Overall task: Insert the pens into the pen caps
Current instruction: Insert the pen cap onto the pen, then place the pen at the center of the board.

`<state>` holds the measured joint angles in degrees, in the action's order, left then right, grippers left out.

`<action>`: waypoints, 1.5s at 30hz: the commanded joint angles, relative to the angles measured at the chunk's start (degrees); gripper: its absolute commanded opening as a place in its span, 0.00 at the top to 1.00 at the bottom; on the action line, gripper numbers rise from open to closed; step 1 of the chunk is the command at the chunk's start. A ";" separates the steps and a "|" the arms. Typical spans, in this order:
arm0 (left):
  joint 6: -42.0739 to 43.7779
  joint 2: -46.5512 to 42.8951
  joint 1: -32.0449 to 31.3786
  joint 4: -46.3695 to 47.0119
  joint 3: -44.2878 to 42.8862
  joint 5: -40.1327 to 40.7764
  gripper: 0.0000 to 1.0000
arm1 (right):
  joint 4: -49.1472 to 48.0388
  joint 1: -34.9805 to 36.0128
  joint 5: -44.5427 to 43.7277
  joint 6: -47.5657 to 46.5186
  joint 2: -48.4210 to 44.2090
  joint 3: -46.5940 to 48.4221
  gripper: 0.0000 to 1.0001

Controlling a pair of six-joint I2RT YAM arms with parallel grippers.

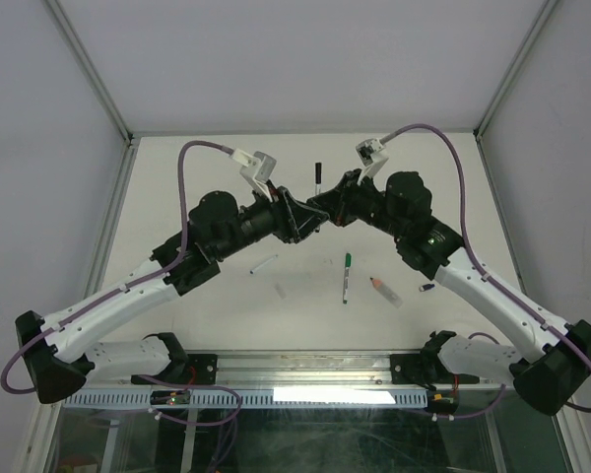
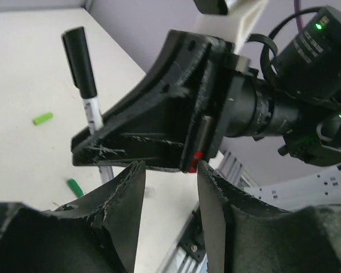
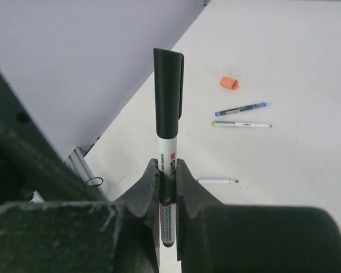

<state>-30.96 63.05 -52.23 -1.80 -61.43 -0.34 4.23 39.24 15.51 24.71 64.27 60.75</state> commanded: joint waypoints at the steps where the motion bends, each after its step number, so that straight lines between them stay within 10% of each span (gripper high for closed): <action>1: -0.88 -0.20 -0.27 -1.05 0.76 -5.57 0.56 | -6.29 -0.22 -8.34 6.17 -4.33 -4.96 1.00; 12: -1.23 1.17 13.41 -12.13 1.06 -4.78 0.51 | 14.38 -0.19 -25.04 13.00 -5.79 -11.33 1.00; 45: 0.03 4.28 15.13 -21.46 2.45 1.96 0.39 | 31.07 10.51 -33.81 24.45 26.82 -2.46 0.90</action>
<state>-30.48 68.93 -37.76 -24.49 -59.51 1.45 35.51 49.15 -16.49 46.54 89.54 54.85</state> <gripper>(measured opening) 0.612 0.107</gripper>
